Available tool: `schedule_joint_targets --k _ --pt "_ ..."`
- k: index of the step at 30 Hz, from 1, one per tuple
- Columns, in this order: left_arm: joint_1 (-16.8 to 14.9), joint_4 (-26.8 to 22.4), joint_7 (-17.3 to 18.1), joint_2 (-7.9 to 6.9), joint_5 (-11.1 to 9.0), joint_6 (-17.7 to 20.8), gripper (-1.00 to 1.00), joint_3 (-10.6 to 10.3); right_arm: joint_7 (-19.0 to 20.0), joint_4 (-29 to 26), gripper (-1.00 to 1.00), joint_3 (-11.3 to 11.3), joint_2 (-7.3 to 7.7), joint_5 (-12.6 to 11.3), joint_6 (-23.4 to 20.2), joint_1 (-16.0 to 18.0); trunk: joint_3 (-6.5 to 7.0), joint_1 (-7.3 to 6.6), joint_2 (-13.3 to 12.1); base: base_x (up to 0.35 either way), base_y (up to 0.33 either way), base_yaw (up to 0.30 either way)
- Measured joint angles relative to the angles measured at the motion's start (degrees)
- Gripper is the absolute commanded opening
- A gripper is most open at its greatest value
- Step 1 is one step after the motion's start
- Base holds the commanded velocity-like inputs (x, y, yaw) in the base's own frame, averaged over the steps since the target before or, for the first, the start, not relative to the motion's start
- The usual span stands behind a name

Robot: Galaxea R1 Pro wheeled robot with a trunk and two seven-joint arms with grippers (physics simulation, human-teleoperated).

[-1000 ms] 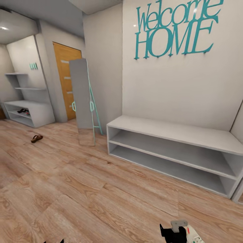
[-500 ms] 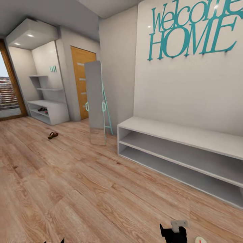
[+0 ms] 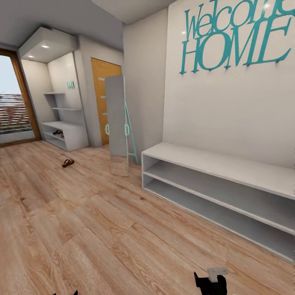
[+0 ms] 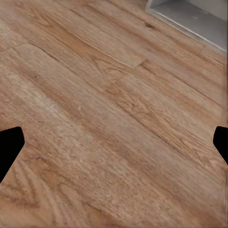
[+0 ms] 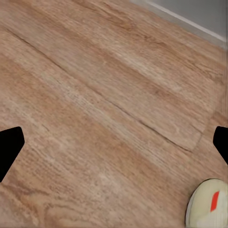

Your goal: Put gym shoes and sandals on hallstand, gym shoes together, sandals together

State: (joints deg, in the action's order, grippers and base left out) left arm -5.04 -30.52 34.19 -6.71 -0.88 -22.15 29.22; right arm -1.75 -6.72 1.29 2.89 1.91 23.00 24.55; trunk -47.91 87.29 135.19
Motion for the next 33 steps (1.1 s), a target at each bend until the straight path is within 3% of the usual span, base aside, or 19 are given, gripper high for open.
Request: schedule_joint_targets --k 12,24,33 --pt "0.0 -0.01 0.01 0.0 0.0 0.01 1.0 0.01 0.0 0.0 1.0 0.0 0.0 0.0 -0.02 0.01 0.01 0.02 0.0 -0.148 -0.234 0.003" --pt "0.0 -0.04 0.03 0.0 0.0 0.04 1.0 0.08 0.0 -0.01 1.0 0.0 0.0 0.0 -0.03 0.01 0.01 0.03 0.0 -0.312 -0.023 0.0" --pt "0.0 -0.04 0.03 0.0 0.0 0.03 1.0 0.11 0.0 -0.01 1.0 0.0 0.0 0.0 -0.03 -0.03 0.01 0.0 0.0 -0.089 -0.001 0.0"
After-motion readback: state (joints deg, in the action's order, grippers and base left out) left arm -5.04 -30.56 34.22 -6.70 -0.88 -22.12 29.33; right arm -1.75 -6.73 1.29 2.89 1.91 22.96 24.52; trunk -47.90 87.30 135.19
